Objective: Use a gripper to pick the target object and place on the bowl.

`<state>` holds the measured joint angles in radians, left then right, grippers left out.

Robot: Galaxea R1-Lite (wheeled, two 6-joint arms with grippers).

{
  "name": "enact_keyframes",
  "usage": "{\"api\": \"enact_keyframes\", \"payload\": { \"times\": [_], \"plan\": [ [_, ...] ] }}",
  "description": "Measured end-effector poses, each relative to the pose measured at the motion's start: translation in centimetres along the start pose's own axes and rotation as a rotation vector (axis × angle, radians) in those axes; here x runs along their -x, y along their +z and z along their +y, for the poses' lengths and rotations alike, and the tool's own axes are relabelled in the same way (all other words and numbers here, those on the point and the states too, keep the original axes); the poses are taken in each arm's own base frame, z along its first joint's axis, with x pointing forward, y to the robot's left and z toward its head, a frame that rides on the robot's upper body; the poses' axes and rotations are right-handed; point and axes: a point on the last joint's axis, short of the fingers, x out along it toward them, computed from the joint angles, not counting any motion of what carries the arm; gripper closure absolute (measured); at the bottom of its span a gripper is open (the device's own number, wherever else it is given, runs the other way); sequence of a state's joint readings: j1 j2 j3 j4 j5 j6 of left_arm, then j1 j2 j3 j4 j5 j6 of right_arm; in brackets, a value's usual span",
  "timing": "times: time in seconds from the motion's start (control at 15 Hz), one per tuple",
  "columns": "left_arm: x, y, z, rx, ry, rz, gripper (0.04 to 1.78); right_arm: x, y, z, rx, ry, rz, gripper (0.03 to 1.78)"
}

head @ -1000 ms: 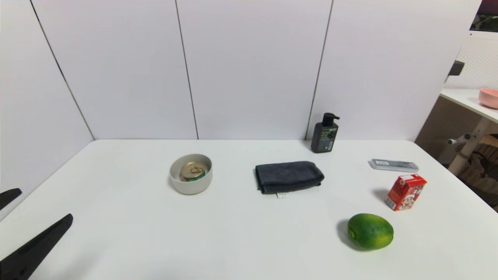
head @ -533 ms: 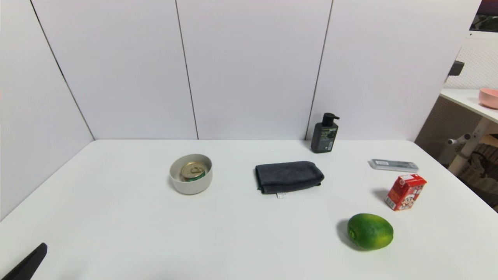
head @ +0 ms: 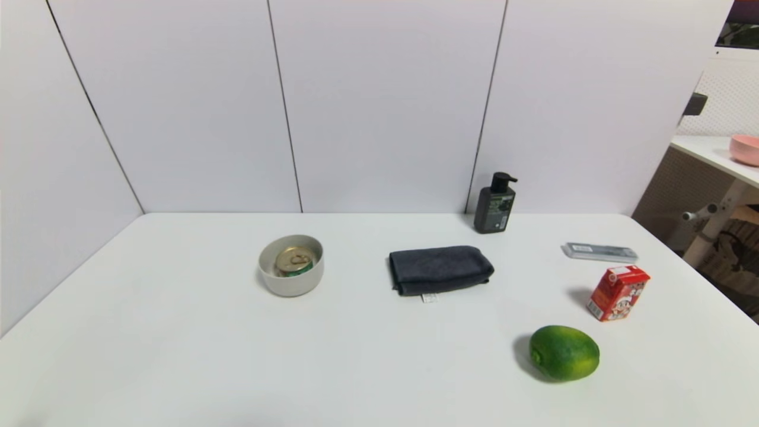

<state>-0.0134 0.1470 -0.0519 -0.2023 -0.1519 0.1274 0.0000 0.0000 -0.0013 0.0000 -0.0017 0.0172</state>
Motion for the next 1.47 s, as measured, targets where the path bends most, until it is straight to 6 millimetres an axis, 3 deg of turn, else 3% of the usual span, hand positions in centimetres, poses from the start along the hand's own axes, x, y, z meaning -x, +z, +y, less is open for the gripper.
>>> {"api": "enact_keyframes", "payload": {
  "times": [0.53,0.93,1.47],
  "plan": [
    [1.2,-2.0,-0.4,-0.023,0.011,-0.034,0.11,0.0,0.0,0.0,-0.001,0.0,0.0,0.06],
    [1.3,-3.7,-0.5,-0.023,0.071,0.123,0.11,0.0,0.0,0.0,0.0,0.0,0.0,0.06],
    [1.3,-3.7,-0.5,0.015,0.085,0.126,0.11,0.0,0.0,0.0,-0.001,0.0,0.0,0.06]
  ]
}}
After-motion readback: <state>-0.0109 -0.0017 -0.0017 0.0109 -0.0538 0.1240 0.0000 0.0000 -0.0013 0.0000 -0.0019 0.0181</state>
